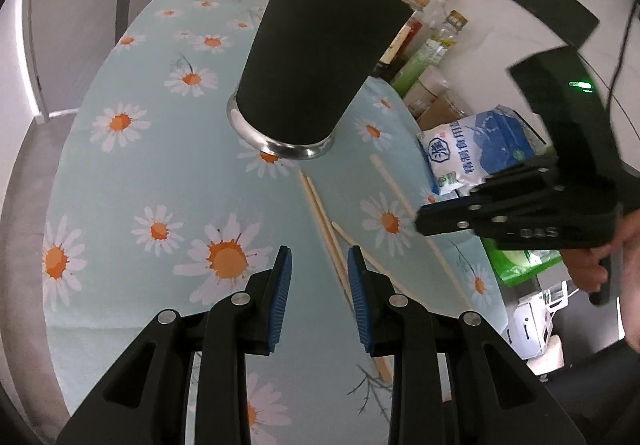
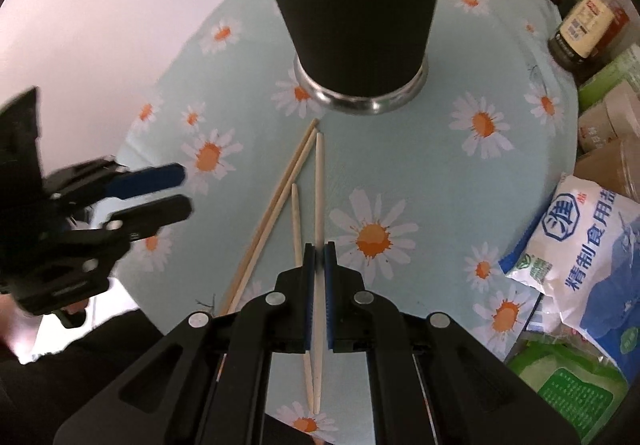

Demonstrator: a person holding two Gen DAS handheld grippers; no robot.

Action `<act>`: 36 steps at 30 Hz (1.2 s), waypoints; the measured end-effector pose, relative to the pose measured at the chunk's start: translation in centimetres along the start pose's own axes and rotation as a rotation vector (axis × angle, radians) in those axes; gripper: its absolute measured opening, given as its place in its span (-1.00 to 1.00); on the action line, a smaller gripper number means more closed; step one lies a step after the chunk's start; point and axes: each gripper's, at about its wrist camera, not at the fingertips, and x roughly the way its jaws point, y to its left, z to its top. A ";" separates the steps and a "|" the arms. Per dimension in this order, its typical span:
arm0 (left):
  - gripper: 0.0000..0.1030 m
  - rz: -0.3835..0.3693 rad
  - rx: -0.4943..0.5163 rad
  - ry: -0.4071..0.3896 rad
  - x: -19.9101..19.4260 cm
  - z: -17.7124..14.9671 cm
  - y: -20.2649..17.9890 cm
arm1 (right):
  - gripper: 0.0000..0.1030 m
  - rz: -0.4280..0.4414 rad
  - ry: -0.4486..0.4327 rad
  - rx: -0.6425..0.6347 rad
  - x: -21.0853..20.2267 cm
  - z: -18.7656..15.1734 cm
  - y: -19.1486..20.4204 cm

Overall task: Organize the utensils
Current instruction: 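Close the right gripper on one remaining chopstick, then close the left gripper on another chopstick while the right gripper holds its chopstick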

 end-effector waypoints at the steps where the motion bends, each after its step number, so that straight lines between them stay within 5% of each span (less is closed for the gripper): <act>1: -0.46 0.010 -0.011 0.013 0.3 0.2 -0.1 | -0.89 0.011 -0.016 0.006 -0.5 -0.1 -0.3; 17: -0.51 0.178 -0.045 0.142 4.8 0.5 -2.8 | -0.89 0.198 -0.171 0.112 -3.8 -2.0 -5.1; 21: -0.67 0.204 -0.056 0.159 5.5 0.0 -3.2 | -0.89 0.218 -0.185 0.113 -4.0 -2.4 -5.5; 36: -0.69 0.295 -0.065 0.201 7.2 1.1 -3.5 | -0.89 0.270 -0.208 0.078 -4.8 -3.6 -6.2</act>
